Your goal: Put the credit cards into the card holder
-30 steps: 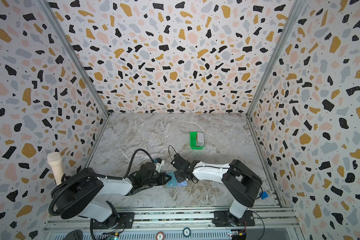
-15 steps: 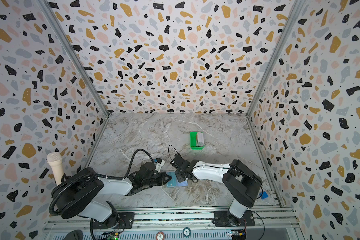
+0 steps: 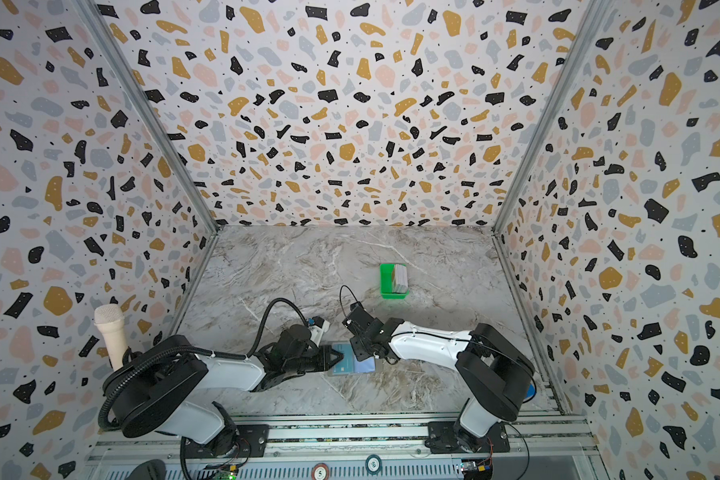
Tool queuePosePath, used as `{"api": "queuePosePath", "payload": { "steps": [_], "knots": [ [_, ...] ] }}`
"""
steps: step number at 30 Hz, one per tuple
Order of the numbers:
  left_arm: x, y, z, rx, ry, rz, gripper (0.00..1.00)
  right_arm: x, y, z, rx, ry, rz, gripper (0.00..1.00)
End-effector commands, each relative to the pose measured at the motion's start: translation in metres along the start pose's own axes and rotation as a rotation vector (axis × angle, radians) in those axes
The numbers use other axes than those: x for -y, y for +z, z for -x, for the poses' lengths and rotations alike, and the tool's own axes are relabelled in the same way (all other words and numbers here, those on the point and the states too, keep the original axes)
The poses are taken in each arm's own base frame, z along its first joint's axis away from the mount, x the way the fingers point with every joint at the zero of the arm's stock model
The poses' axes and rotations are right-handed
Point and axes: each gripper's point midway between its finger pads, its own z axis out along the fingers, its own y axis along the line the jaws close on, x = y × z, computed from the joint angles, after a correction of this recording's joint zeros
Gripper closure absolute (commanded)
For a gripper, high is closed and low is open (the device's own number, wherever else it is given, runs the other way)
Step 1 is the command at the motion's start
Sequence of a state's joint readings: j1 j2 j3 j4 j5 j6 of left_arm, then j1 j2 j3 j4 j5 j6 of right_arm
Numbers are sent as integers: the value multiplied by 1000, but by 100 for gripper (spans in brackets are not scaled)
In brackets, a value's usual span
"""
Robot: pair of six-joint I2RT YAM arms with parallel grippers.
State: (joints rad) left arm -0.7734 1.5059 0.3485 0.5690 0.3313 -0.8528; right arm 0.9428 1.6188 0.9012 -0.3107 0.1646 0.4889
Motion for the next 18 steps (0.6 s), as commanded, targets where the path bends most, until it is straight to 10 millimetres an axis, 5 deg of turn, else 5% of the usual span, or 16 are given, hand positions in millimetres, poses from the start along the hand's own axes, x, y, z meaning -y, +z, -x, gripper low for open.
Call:
{"api": "queuePosePath", "payload": {
  "steps": [1,12,18],
  "knots": [
    [-3,0,-5,-7,-1,-2,100,9,10,-17,-57,9,-28,66],
    [-3,1,-6,-11,-2,-5,100,14,10,-17,-55,-14,-66,96],
    [0,0,-4,-7,-2,-13,100,-2,-13,4,17,-23,-19,93]
  ]
}}
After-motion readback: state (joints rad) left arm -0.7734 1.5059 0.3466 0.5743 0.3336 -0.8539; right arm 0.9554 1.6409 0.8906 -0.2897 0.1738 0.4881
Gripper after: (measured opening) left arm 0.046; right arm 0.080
